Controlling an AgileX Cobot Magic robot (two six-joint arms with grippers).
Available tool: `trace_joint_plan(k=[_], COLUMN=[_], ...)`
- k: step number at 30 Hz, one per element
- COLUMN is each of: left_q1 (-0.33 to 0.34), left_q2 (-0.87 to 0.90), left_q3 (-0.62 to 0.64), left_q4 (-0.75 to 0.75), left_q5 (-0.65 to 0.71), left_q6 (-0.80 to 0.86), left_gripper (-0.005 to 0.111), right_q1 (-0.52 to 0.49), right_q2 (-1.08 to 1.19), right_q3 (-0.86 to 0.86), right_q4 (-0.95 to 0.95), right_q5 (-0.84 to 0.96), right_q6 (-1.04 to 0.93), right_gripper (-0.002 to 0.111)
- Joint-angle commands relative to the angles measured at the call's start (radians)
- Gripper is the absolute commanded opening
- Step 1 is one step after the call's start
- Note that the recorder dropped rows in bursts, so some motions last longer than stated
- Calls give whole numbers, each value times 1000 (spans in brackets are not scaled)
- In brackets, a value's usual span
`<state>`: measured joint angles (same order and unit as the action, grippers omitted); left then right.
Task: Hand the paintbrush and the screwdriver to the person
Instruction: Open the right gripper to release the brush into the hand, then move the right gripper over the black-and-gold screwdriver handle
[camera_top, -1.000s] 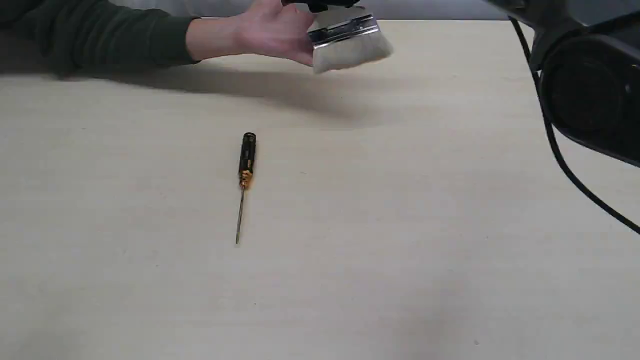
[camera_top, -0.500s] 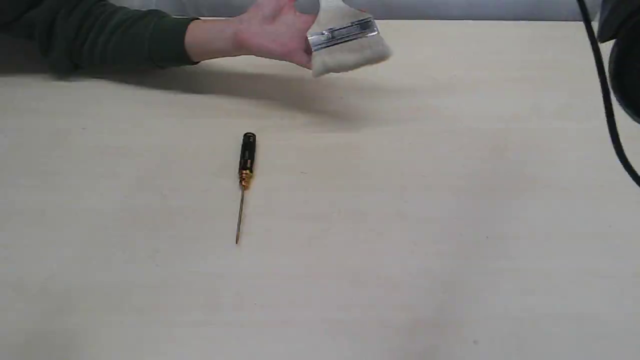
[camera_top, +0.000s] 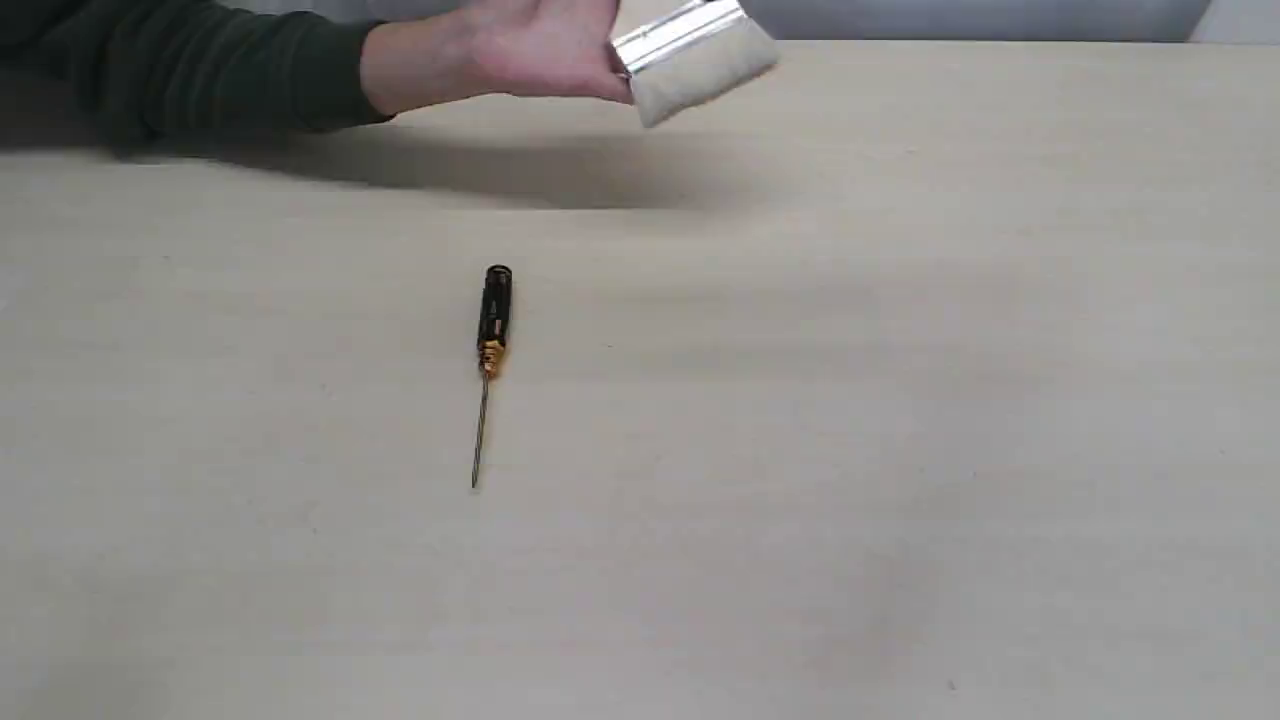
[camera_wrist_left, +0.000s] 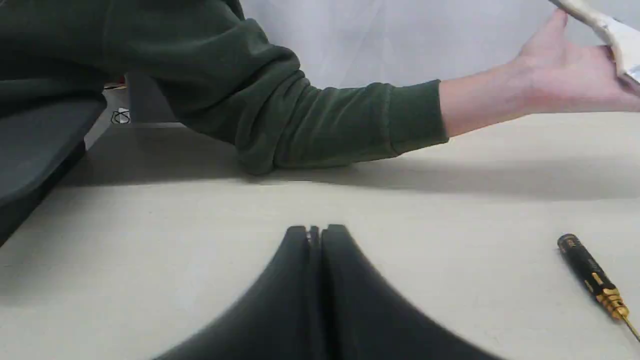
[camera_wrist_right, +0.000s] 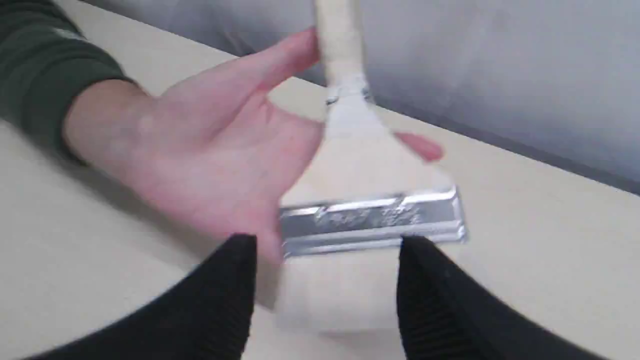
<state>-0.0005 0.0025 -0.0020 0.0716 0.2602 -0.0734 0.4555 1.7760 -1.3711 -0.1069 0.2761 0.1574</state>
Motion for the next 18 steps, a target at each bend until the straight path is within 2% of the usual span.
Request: trace_joint_plan(k=[1,7,18], left_q1=[-7,-7,-7], left_q2=[-2,-2,-2], left_q3=[2,2,2], left_q4=[-2,-2,-5], left_q5=[-12,-12,-8], left_q6=[-2,-2,-2], left_gripper=[0,0,0], right_q1=[76,167,245], right_q2=[-118,-166,-76], right_q3=[175,314,311], right_q4=[12,35,83], right_q5=[-122,-162,-106], right_q6=[-15,-1,1], right_gripper=[46,46,46])
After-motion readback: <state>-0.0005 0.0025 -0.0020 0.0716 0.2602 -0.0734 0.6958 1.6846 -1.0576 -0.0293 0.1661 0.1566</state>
